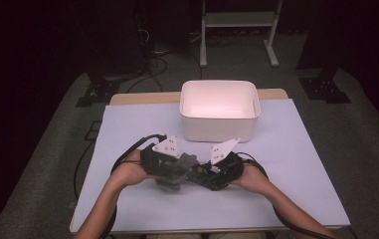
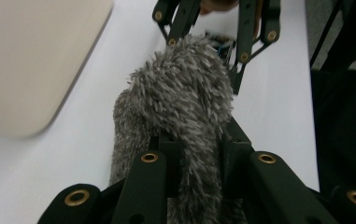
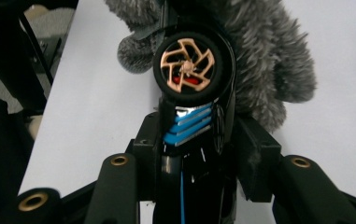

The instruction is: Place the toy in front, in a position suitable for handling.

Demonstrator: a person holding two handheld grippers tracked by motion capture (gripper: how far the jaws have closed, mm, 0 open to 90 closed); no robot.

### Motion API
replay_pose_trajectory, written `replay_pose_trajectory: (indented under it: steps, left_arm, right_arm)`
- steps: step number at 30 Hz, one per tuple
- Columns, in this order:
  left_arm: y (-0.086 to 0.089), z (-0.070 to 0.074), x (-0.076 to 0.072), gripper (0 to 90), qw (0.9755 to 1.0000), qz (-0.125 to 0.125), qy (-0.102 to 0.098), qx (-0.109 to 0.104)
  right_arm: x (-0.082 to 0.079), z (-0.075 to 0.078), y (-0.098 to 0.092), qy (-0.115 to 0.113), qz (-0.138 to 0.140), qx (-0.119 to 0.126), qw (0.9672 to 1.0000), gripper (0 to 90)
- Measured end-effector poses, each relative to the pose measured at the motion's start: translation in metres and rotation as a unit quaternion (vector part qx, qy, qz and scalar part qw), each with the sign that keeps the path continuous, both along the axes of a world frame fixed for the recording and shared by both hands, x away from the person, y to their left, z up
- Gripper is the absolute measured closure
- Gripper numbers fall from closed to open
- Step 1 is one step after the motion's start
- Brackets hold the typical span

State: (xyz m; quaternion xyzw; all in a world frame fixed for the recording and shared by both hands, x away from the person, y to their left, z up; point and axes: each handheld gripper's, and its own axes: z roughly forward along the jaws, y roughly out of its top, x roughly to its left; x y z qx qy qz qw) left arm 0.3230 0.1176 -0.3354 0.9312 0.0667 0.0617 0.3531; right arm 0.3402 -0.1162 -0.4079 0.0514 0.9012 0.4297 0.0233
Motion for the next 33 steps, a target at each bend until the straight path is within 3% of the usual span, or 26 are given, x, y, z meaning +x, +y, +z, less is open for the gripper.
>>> replay_pose_trajectory:
  steps: [7,11,14,18,21,23,25,28,33]
  left_arm:
    - [-0.021,0.014,0.0,74.8,0.9996,-0.027,-0.011,0.006]
    - [-0.029,0.005,-0.001,74.2,0.9994,-0.033,0.0,0.006]
    - [-0.028,-0.003,0.002,73.2,0.9993,-0.031,0.014,-0.016]
    - [-0.026,-0.003,0.004,73.2,0.9993,-0.029,0.016,-0.015]
    - [-0.022,-0.001,0.006,73.3,0.9993,-0.027,0.018,-0.016]
    - [-0.018,0.002,0.006,73.4,0.9991,-0.026,0.021,-0.026]
    - [-0.013,0.007,0.003,73.3,0.9995,-0.023,0.013,-0.016]
    - [-0.008,0.013,0.001,73.3,0.9994,-0.023,0.013,-0.023]
    - [-0.007,0.012,0.001,73.3,0.9996,-0.02,0.013,-0.016]
  right_arm:
    - [-0.01,0.007,-0.014,-0.027,-0.009,-0.016,0.9995,55.7]
    - [-0.013,0.007,-0.031,-0.023,-0.015,0.004,0.9996,55.7]
    - [-0.014,0.004,-0.037,-0.021,-0.02,0.017,0.9994,55.8]
    - [-0.013,0.004,-0.036,-0.018,-0.023,0.023,0.9993,56.0]
    - [-0.013,0.006,-0.031,-0.02,-0.021,0.012,0.9995,56.2]
    - [-0.01,0.007,-0.025,-0.005,-0.013,0.023,0.9997,56.2]
    - [-0.01,0.008,-0.018,-0.012,-0.007,0.016,0.9998,56.2]
    - [-0.008,0.009,-0.01,-0.006,-0.002,0.024,0.9997,56.2]
    - [-0.008,0.008,-0.006,-0.004,-0.002,0.026,0.9996,55.6]
